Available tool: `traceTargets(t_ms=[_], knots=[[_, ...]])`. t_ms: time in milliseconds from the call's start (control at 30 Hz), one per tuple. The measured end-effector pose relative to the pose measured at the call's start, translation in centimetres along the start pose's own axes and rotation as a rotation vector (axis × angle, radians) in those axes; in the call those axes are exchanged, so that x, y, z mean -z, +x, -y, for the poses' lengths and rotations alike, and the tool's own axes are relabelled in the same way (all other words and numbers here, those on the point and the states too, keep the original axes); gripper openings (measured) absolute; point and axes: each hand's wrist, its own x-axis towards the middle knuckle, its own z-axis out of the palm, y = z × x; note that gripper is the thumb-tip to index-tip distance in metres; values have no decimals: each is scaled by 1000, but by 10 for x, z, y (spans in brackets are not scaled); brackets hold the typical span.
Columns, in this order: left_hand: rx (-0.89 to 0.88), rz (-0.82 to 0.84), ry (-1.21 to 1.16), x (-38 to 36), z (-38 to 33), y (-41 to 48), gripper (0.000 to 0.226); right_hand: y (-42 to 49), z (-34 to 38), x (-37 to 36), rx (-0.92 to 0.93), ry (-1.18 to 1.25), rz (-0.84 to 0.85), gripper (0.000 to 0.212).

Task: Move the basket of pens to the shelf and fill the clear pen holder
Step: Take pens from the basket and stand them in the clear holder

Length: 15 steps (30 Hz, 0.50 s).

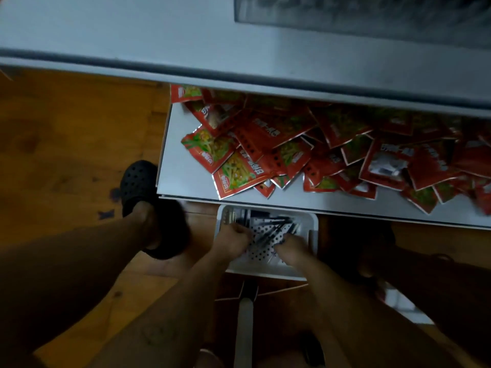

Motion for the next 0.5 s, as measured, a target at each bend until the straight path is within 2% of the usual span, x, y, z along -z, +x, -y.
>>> traceTargets(t_ms=[133, 233, 300, 367, 500], knots=[[8, -14, -156, -5, -7, 11, 16, 13, 14, -5, -69, 49, 53, 40], [-2, -7, -194, -3, -10, 9, 12, 15, 20, -6, -100, 112, -1, 35], [-10, -6, -195, -3, -9, 5, 12, 15, 22, -6, -115, 199, -16, 24], [-18, -12, -179, -3, -7, 1, 13, 10, 20, -5, -150, 319, -13, 22], [-22, -43, -123, -1, -9, -7, 15, -6, 7, -4, -122, 568, -225, 17]])
